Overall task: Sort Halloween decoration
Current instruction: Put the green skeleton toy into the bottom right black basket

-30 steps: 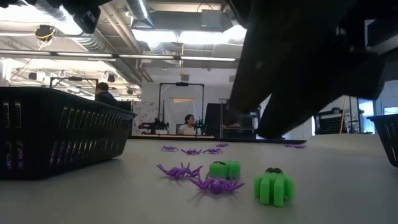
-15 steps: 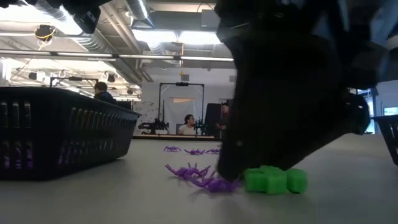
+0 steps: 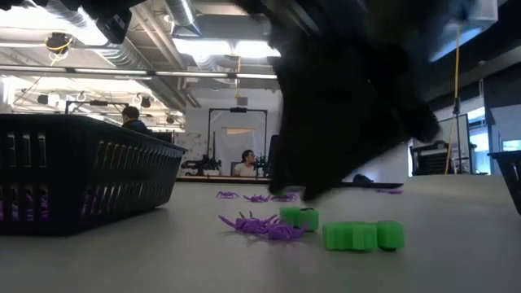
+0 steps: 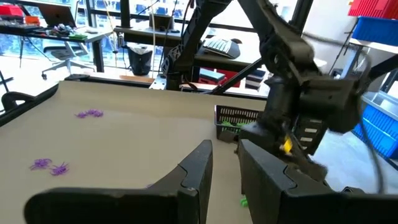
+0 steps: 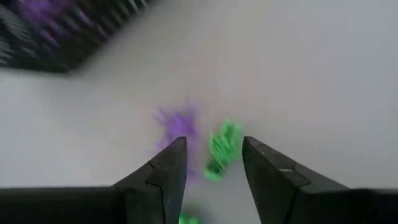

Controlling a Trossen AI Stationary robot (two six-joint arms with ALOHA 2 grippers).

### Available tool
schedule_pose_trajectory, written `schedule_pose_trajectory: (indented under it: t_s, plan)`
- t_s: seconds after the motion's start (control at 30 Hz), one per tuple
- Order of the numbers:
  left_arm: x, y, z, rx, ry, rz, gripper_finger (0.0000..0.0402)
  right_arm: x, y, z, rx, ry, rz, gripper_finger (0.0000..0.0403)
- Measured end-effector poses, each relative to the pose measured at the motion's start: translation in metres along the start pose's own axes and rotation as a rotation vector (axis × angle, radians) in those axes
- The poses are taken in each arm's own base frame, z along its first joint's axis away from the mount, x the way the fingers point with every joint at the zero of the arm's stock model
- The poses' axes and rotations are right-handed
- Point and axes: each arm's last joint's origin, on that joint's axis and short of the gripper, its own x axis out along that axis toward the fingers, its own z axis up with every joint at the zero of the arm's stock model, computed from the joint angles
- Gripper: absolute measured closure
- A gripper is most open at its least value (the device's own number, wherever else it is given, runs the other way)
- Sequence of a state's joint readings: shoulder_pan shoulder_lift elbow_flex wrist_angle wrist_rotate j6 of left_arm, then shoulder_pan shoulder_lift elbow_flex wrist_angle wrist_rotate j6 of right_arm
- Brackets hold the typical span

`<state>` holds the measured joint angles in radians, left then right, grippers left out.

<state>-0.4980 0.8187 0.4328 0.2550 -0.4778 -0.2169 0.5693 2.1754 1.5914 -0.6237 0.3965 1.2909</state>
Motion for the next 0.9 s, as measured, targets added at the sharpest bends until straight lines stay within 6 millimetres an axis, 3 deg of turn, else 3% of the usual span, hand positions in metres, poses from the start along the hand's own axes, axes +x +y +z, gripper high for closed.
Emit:
schedule_pose_trajectory:
  t_s: [0.17, 0.3, 0.6, 0.9]
  plan:
    - [0.0, 0.0, 0.0, 0.0, 0.0, 0.0, 0.0327, -0.017, 0.016, 0.019, 0.027, -0.088, 0.024, 0.0246]
    - [0.0, 0.0, 0.0, 0.0, 0.0, 0.0, 0.0327, -0.017, 0.017, 0.029, 0.052, -0.094, 0.038, 0.0246]
    - [0.0, 0.0, 0.0, 0.0, 0.0, 0.0, 0.0327, 0.009, 0.013, 0.012, 0.019, 0.021, -0.006, 0.0246]
    - [0.0, 0.0, 0.0, 0.0, 0.0, 0.0, 0.0327, 0.013, 0.01, 0.01, 0.079, -0.002, -0.054, 0.0246]
